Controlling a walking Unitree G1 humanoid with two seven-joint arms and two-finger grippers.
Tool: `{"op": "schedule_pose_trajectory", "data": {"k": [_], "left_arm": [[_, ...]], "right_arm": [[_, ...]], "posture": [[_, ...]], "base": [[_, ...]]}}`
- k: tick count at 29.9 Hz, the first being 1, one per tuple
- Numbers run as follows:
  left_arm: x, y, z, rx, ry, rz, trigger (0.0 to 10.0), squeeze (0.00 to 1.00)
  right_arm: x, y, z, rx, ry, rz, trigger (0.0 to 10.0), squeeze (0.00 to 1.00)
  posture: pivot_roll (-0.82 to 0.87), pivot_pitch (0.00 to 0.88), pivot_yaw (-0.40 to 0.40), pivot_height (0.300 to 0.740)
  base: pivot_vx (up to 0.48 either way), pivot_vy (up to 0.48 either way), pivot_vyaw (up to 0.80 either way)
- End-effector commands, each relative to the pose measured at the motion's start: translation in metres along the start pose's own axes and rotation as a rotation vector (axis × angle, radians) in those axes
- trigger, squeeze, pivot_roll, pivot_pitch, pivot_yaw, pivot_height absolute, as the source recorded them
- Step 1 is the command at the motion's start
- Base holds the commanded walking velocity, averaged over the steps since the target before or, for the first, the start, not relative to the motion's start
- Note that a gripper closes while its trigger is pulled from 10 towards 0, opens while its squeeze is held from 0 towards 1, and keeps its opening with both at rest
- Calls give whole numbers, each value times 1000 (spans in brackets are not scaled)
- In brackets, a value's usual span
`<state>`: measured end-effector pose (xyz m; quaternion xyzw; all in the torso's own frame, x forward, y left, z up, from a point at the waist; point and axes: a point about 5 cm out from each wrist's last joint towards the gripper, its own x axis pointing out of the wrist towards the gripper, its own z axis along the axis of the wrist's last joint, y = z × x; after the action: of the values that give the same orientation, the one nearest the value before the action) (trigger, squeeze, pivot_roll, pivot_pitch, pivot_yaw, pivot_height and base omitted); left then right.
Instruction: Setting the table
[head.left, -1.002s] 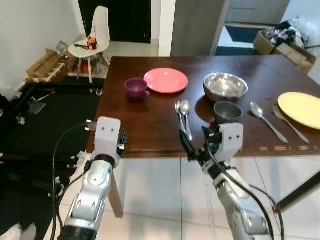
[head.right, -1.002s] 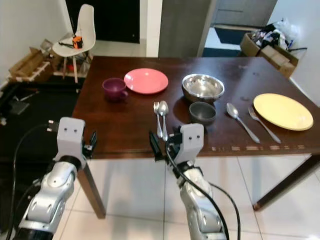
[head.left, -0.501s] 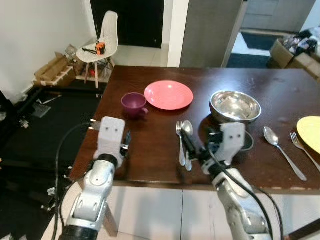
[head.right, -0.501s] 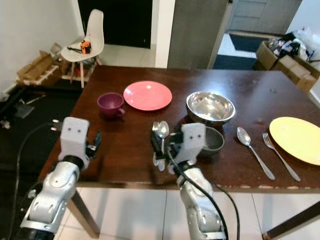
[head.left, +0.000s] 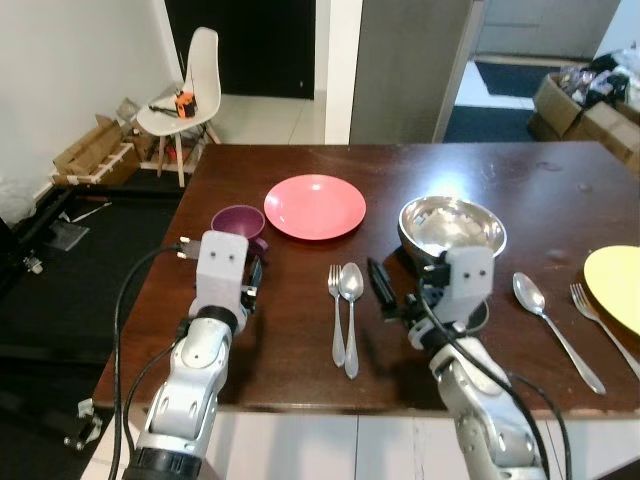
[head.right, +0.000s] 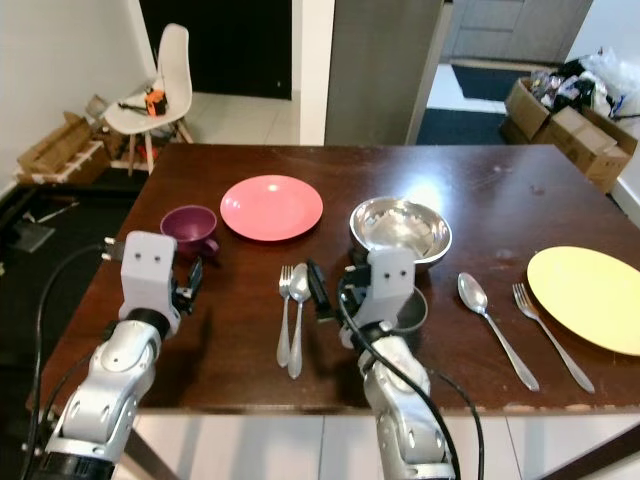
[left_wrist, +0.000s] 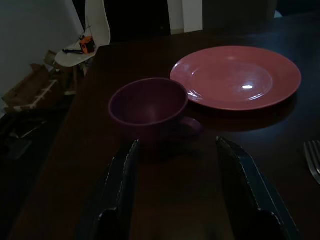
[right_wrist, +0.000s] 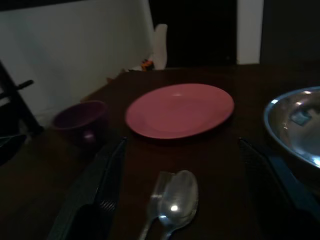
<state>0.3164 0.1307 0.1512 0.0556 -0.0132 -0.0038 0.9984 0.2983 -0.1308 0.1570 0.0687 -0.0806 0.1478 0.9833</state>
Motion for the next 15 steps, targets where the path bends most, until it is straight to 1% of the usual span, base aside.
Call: {"op": "schedule_pose_trajectory", "data": {"k": [1,6,8,12,13,15], "left_arm": [[-2,0,-5,-10,21,-3,10000,0],[-2,-1,-4,-3,18,-22,10000,0],[-2,-1,-4,-3,19,-25,10000,0],[-1,8,-4,14,18,-22,10000,0],[0,11,-3,19,18,-17,10000,0],[0,12,-3,21,18,-16,10000,0]], "right_arm": [[-2,-1,-3,-7,9,-3,10000,0],[-3,-1,-5,-9,23,1,10000,0],[-3,-1,-8,-19,54,5,10000,0],[-6,5,-19,-5,112,51,10000,0],[-8,10,-25,11,151,90,10000,0],[-9,12,-27,20,160,102,10000,0]], "posture": [[-67,0,88,740],[-65,0,89,740],[-65,0,89,740],[-60,0,90,740],[-57,0,90,740],[-56,0,90,740]], "base": [[0,0,0],[0,0,0],[0,0,0],[0,0,0],[0,0,0],[0,0,0]]}}
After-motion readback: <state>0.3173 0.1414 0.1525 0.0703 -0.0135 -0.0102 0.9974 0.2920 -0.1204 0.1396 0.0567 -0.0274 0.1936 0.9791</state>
